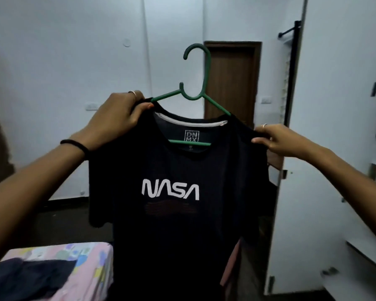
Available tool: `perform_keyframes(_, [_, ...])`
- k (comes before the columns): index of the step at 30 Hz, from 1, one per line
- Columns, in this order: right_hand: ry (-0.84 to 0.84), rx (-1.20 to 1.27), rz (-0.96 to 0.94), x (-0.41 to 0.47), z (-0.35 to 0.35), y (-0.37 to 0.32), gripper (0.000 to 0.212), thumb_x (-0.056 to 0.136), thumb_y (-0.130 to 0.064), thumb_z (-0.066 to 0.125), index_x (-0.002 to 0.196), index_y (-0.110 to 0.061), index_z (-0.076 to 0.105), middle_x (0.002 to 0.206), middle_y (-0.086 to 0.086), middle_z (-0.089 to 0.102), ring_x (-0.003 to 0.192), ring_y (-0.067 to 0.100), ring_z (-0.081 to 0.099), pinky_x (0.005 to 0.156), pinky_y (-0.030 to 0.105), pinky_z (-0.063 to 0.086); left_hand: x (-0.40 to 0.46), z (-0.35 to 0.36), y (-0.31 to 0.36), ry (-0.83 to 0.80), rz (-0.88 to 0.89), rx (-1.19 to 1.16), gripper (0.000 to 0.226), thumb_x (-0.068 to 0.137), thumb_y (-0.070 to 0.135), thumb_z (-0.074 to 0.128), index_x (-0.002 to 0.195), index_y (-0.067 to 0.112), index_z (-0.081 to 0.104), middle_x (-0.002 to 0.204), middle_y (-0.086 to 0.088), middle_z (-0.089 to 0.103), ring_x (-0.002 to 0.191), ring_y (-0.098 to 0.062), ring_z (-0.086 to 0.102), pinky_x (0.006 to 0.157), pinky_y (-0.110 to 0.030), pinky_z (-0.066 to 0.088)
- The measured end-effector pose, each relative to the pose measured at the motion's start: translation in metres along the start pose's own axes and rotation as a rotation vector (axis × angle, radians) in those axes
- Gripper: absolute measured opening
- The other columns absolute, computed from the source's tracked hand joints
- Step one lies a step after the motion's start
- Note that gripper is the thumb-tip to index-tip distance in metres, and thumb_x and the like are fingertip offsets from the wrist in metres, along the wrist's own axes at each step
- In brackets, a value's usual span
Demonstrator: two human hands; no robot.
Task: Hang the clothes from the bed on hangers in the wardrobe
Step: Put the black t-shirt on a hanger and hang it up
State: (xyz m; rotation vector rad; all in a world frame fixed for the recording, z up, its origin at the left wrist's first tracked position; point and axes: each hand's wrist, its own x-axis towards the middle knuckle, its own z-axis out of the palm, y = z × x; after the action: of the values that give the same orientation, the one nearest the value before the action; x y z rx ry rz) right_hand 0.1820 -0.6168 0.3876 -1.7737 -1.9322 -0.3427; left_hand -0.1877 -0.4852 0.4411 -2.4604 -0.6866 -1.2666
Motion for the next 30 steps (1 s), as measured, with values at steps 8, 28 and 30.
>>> perform_keyframes(8, [-0.187, -0.509, 0.311, -0.051, -0.072, 0.084, 0.023, 0.093, -0.011, 0.055, 0.115, -0.008, 0.060, 0.101, 0.017, 0.065, 0.099, 0.036, 0.059, 0.071, 0.032, 0.038, 0.066, 0.091, 0.064, -0.004, 0.086, -0.206, 0.029, 0.098, 0.032, 0.049, 0.088, 0.007, 0.059, 0.074, -0.006, 0.057, 0.070, -0.024, 0.051, 0.062, -0.035, 0.035])
perform_keyframes(28, [0.456, -0.343, 0.516, -0.064, -0.100, 0.128, 0.012, 0.096, -0.011, 0.054, 0.104, -0.003, 0.058, 0.083, 0.003, 0.056, 0.080, 0.018, 0.054, 0.063, 0.021, 0.029, 0.212, 0.273, 0.130, -0.048, 0.416, -0.629, 0.024, 0.094, 0.032, 0.057, 0.092, 0.008, 0.063, 0.075, -0.004, 0.058, 0.070, -0.021, 0.053, 0.062, -0.028, 0.031])
perform_keyframes(30, [0.472, -0.358, 0.546, -0.068, -0.101, 0.135, 0.011, 0.097, -0.013, 0.054, 0.105, -0.006, 0.058, 0.083, 0.004, 0.060, 0.079, 0.019, 0.056, 0.065, 0.025, 0.035, 0.223, 0.291, 0.124, -0.189, 0.478, -0.597, 0.024, 0.093, 0.036, 0.056, 0.085, 0.014, 0.060, 0.073, -0.005, 0.060, 0.069, -0.021, 0.056, 0.063, -0.034, 0.040])
